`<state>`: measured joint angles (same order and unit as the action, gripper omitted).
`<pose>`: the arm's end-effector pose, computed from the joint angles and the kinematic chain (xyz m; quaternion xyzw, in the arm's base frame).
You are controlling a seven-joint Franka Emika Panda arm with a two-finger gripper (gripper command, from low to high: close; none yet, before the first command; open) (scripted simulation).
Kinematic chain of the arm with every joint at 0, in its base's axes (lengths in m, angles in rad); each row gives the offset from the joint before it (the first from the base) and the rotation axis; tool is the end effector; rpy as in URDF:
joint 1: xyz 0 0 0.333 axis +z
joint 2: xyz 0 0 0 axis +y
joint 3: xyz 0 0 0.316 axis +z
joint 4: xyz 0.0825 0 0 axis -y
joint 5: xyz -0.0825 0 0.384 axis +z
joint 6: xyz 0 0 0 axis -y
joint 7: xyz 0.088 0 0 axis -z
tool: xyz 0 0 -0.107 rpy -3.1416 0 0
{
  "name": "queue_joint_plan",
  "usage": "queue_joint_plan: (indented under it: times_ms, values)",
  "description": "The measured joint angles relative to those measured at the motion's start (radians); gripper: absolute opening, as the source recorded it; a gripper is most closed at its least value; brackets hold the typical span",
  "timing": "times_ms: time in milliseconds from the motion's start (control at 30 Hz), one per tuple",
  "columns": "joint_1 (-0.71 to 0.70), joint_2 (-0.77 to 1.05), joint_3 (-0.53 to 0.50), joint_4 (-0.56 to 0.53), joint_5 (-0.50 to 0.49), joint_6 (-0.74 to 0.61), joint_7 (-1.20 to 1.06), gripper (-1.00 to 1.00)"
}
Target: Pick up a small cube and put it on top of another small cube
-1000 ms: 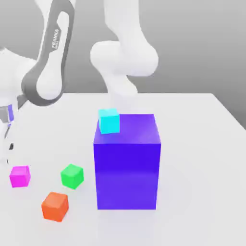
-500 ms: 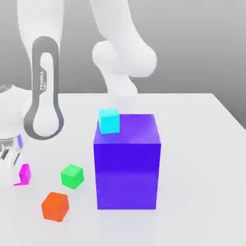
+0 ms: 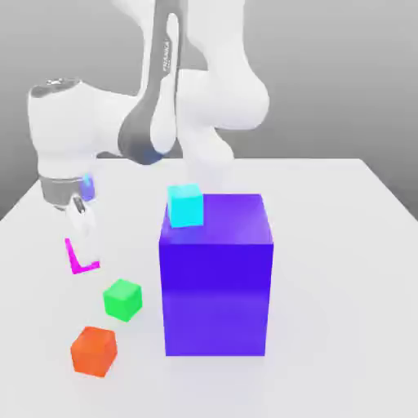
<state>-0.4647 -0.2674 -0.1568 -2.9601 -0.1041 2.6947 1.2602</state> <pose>0.2693 -0.1818 0.2417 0.6285 -0.7778 0.0010 0.0016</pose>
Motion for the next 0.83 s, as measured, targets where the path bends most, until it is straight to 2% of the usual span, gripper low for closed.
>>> queue_joint_plan:
  times_ms: [100, 333, 367, 600, 833]
  values:
    - [0.037, 0.001, 0.008, -0.036, 0.013, 0.037, -0.027, -1.0]
    - [0.077, 0.234, -0.001, -0.031, 0.088, 0.264, -0.08, -1.0]
    - [0.078, 0.252, -0.002, -0.031, 0.097, 0.281, -0.086, 1.0]
    - [0.064, 0.247, 0.005, -0.031, 0.095, 0.276, -0.085, 1.0]
    - [0.029, 0.022, 0.027, -0.041, 0.032, 0.061, -0.043, 1.0]
